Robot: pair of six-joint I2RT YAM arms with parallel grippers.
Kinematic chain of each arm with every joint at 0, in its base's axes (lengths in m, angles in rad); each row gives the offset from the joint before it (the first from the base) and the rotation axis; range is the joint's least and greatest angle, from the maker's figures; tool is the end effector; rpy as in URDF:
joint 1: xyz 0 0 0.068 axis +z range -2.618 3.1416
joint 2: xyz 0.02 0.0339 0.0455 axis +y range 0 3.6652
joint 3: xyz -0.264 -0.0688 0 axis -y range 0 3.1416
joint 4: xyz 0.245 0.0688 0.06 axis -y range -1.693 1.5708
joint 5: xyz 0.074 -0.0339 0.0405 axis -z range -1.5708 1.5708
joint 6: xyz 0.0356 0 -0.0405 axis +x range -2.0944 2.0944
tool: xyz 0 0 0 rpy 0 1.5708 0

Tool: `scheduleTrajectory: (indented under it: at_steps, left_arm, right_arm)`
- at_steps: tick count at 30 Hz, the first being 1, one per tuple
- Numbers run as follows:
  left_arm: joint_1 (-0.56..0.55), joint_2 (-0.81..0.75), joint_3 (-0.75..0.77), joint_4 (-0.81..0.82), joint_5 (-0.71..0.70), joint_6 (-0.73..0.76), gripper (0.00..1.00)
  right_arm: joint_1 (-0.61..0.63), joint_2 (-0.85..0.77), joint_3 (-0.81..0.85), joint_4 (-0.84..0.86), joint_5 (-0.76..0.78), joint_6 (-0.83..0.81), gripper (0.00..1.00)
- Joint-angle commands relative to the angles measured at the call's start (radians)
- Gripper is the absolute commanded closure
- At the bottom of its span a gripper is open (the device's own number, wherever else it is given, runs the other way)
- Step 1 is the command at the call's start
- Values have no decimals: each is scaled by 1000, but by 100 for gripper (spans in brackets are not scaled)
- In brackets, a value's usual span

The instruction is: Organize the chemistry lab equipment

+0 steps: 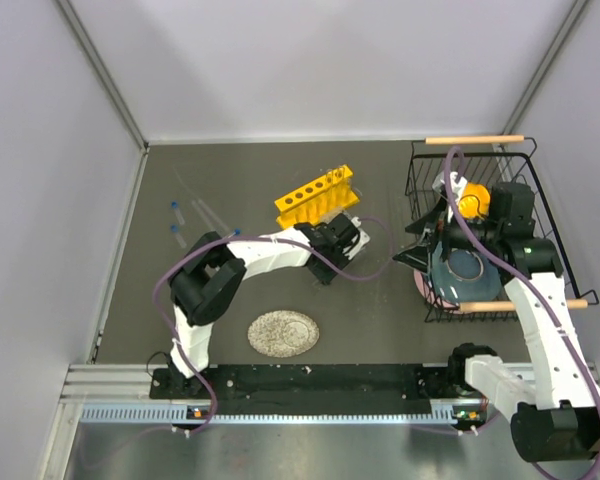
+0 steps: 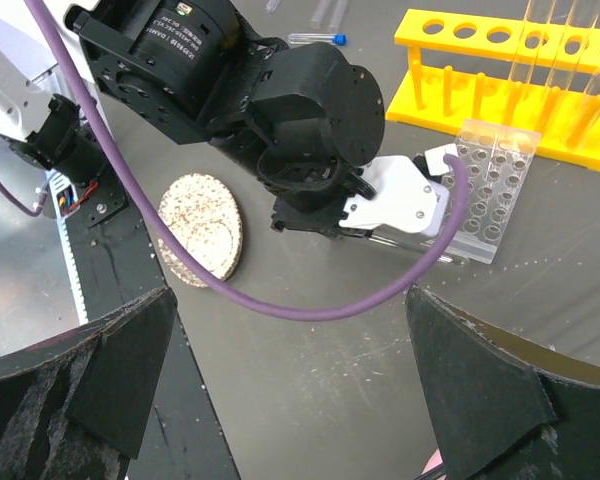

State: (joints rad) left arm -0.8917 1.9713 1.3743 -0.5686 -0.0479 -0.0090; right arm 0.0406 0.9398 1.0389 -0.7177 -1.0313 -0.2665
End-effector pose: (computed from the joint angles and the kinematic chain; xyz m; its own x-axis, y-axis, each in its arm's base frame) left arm 0.2541 -0.3121 0.1678 -0.5841 0.7093 -0.3946 0.7602 0.6485 0.0405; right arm 0.1759 0.0377 0.3571 -0.3695 -0.1504 -0.9170 -0.8465 0.4616 0.2654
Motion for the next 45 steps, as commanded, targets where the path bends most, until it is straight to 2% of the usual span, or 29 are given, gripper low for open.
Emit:
scheduleTrajectory:
  at_steps: [1, 10, 21, 24, 28, 32, 38, 40, 45]
  left_arm:
    - [-6, -115, -67, 41, 77, -46, 94]
    - [-6, -308, -213, 193, 230, -195, 96]
    - [-4, -566, -397, 473, 304, -456, 96]
    - [-4, -621, -438, 594, 322, -538, 96]
    - [-4, -664, -472, 722, 315, -635, 96]
    - [-7, -678, -478, 820, 303, -726, 96]
    - [-23, -684, -472, 889, 258, -793, 96]
    - [-29, -680, -468, 898, 250, -806, 96]
    - [-52, -672, -460, 914, 215, -827, 96]
  right_arm:
    - [-10, -36, -11, 37, -29, 0, 1]
    - [-10, -61, -27, 35, -33, 0, 1]
    - [-10, -49, -7, 50, -102, 53, 1]
    - [-7, -13, 16, 70, -133, 113, 1]
    - [7, 36, 30, 144, -116, 293, 1]
    - [65, 59, 0, 243, -15, 458, 2]
    - [137, 82, -100, 503, 66, 805, 9]
    - [142, 105, -109, 570, 51, 884, 17]
    - [195, 155, -97, 589, 43, 914, 34]
